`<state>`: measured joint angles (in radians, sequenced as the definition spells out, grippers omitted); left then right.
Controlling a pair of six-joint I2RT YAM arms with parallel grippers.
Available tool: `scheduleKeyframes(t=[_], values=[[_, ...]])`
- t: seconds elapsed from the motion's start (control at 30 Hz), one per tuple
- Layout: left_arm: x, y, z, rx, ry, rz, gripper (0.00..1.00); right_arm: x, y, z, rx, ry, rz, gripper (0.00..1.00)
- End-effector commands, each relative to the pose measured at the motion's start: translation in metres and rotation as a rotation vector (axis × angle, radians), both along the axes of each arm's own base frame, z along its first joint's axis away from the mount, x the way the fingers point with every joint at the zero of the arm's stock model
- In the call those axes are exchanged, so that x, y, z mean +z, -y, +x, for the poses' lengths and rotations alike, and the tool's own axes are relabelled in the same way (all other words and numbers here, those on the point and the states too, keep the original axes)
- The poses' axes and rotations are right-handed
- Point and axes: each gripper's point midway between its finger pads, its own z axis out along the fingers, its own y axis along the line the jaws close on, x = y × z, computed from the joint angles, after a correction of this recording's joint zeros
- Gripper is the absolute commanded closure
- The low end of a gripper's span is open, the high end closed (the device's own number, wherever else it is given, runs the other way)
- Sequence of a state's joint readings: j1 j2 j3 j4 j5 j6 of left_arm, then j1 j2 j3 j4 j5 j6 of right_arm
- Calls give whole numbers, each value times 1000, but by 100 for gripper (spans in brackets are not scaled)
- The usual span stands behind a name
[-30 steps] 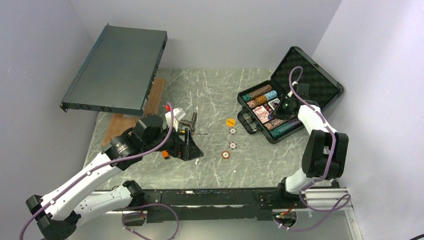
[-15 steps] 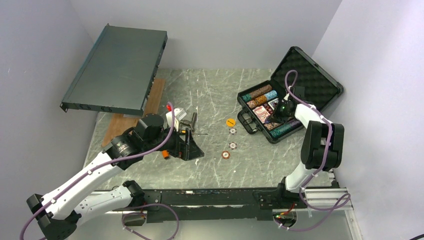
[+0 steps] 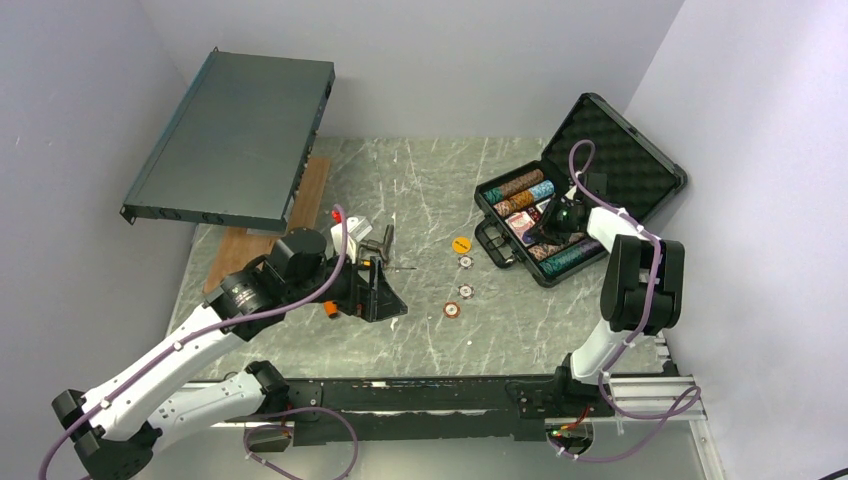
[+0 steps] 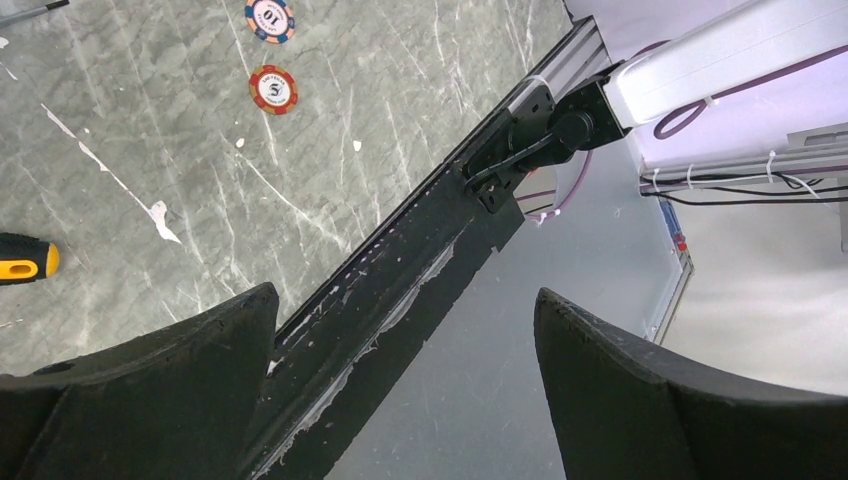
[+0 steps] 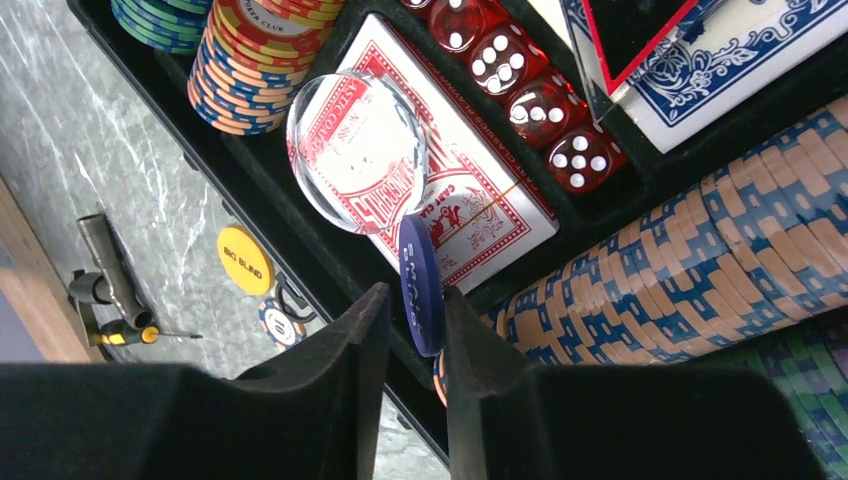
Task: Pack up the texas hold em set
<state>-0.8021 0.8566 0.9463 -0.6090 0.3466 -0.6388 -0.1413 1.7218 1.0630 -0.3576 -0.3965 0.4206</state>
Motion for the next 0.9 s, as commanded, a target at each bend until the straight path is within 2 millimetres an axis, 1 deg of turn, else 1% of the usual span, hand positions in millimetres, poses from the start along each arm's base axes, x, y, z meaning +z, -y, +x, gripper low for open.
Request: scheduleKeyframes(t=[0.0, 0.1, 0.23, 0.3, 0.37, 0.4, 0.47, 0.5, 0.53, 0.6, 0.63, 0.7, 0.77, 0.83, 0.87], values=[[16, 1, 0, -12, 48, -41, 1, 10, 11, 3, -20, 28, -67, 67], [16, 1, -1, -13, 47, -41, 1, 16, 18, 0, -26, 32, -111, 62], [16, 1, 0, -12, 49, -42, 1, 35, 30, -5, -39, 59, -205, 55], [16, 1, 0, -12, 48, -43, 1, 49, 25, -7, -16, 92, -256, 50], [15, 2, 0, -13, 46, -46, 1, 63, 14, -7, 16, 127, -317, 43], [16, 3, 0, -12, 45, -47, 1, 69, 5, -7, 35, 145, -356, 39], [15, 3, 1, -10, 44, -47, 1, 81, -22, -6, 99, 189, -427, 31], [15, 3, 1, -8, 43, -47, 1, 84, -37, -5, 141, 213, -444, 28], [15, 3, 1, -3, 42, -47, 1, 85, -59, -5, 203, 241, -445, 25], [15, 2, 2, 7, 41, -51, 1, 78, -106, -4, 344, 267, -421, 22], [15, 1, 2, 10, 42, -53, 1, 71, -126, -6, 409, 256, -418, 21], [16, 0, 2, 19, 42, -56, 1, 57, -157, -9, 504, 242, -433, 17], [17, -3, 1, 28, 43, -54, 1, 47, -179, -9, 562, 251, -426, 12], [16, -5, 1, 37, 41, -52, 1, 36, -190, -7, 596, 233, -411, 11], [16, -6, 0, 38, 42, -52, 1, 31, -193, -5, 603, 214, -416, 11]])
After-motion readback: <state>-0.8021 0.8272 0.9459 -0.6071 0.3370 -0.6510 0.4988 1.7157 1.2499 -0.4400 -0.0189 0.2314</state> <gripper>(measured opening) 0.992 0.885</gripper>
